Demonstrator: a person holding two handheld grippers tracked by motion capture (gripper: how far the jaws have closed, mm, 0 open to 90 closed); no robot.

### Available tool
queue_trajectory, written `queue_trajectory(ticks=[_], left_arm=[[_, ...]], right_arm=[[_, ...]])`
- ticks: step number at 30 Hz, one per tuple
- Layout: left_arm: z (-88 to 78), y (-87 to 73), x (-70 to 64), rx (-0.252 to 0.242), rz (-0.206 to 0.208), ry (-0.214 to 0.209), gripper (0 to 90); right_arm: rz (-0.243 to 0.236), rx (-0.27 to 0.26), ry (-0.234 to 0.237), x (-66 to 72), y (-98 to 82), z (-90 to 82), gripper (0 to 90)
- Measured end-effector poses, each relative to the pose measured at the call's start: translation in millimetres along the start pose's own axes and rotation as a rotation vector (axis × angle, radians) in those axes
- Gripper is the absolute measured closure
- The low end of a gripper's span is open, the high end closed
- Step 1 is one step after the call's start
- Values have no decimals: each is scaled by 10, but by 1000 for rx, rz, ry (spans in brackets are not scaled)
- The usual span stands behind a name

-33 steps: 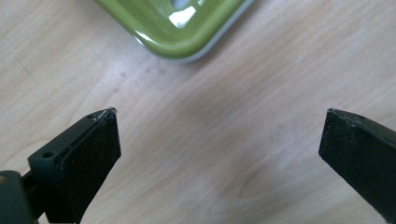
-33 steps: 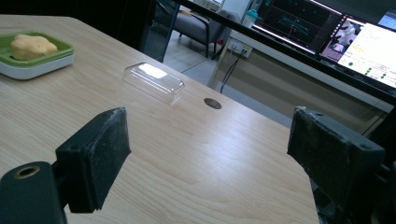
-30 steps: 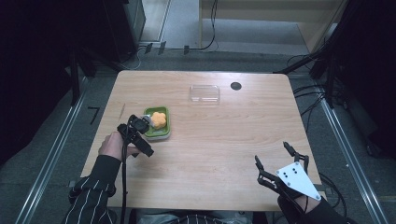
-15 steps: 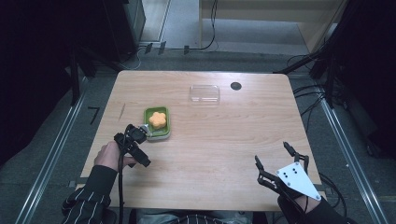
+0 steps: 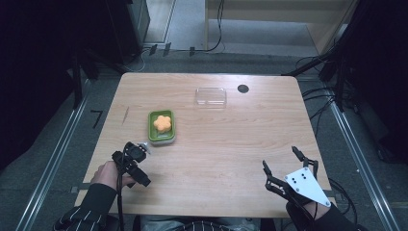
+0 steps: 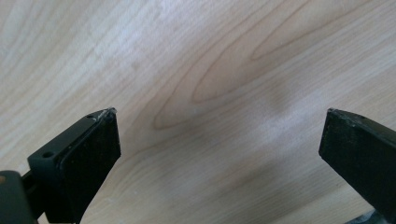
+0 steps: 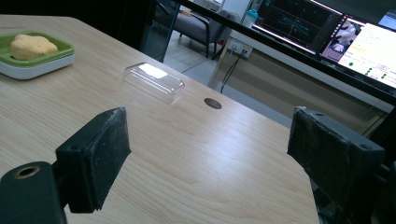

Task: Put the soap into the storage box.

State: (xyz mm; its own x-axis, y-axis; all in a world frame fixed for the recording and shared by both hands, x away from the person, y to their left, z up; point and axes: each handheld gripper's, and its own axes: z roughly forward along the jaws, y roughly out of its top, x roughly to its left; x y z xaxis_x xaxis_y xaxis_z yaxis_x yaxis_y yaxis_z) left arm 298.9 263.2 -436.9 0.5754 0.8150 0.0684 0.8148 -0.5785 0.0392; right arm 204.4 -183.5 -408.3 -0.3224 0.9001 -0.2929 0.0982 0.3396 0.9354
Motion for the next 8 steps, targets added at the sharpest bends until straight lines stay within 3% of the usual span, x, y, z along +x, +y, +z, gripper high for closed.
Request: queue_trajectory(ticks=[8], left_arm=[[64,-46,-13,-20,-12,20,0]], right_arm=[[6,-2,-3,-6,-8,-1,134]])
